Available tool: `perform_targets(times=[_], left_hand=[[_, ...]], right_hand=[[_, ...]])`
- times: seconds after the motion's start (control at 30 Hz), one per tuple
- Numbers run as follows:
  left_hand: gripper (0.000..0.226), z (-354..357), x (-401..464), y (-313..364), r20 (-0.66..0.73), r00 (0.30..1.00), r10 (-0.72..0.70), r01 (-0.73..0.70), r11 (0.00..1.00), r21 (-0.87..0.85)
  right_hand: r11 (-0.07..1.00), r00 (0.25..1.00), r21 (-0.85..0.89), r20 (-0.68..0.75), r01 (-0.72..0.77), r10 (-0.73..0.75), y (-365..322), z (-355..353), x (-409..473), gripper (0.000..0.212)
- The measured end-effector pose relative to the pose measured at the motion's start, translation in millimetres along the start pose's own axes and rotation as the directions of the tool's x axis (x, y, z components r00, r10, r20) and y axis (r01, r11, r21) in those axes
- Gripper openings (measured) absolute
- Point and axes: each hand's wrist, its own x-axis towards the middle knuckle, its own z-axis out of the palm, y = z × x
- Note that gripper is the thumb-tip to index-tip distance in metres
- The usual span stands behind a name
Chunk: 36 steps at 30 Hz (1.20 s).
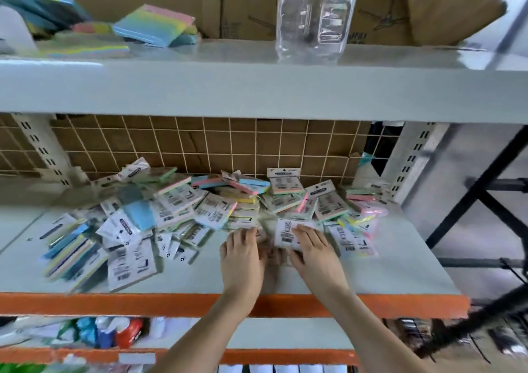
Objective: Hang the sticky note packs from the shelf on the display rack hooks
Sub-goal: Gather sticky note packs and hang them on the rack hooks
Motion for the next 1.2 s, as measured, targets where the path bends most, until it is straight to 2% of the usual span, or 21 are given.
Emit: perform_targets(times=[0.17, 0.27, 0.47, 0.6, 0.7, 0.87, 0.97, 1.07, 1.13, 1.2], left_hand=[[0.035, -2, 1, -3, -0.011, 0.999, -0.034, 0.033, 0.994, -0.103], [0.022, -4, -2, -2, -0.080, 0.996, -0.031, 0.020, 0.990, -0.139], [0.047, -6, -3, -1, -0.003, 0.999, -0.048, 0.048, 0.999, -0.019], [0.050, -4, 2, -8, 0.014, 0.999, -0.045, 0.044, 0.998, 0.054], [0.043, -5, 7, -17, -0.001, 1.000, 0.012, -0.012, 0.997, 0.070], [0.028, -12, 17, -30, -0.096, 0.953, 0.286, -0.266, 0.947, 0.178], [0.025, -21, 25, -32, -0.191, 0.905, 0.380, -0.356, 0.922, 0.151], [0.019, -34, 27, -28, -0.261, 0.881, 0.394, -0.387, 0.919, 0.080], [0.019, -43, 25, -24, -0.307, 0.904, 0.297, -0.330, 0.942, -0.061], [0.029, -52, 21, -16, -0.327, 0.942, 0.074, -0.182, 0.933, -0.310]], right_hand=[[1.000, 0.997, -0.014, -0.075, 0.005, -0.006, -4, -2, -4, 0.042], [1.000, 0.995, 0.020, -0.099, -0.006, 0.008, -5, -5, -5, 0.039], [0.994, 0.987, 0.109, -0.159, -0.003, 0.020, -9, -7, -8, 0.032], [0.993, 0.976, 0.121, -0.216, -0.001, 0.027, -9, -6, -10, 0.029], [0.994, 0.970, 0.097, -0.244, 0.039, -0.014, -6, -4, -9, 0.029], [0.989, 0.973, 0.144, -0.229, 0.013, 0.020, -7, -6, -11, 0.026], [0.963, 0.957, 0.261, -0.254, -0.070, 0.139, -5, -8, -11, 0.023], [0.868, 0.924, 0.455, -0.211, -0.196, 0.319, -1, -16, -10, 0.012], [0.779, 0.887, 0.579, -0.193, -0.242, 0.419, 1, -25, -10, 0.026], [0.634, 0.837, 0.715, -0.128, -0.294, 0.532, 3, -40, -9, 0.036]])
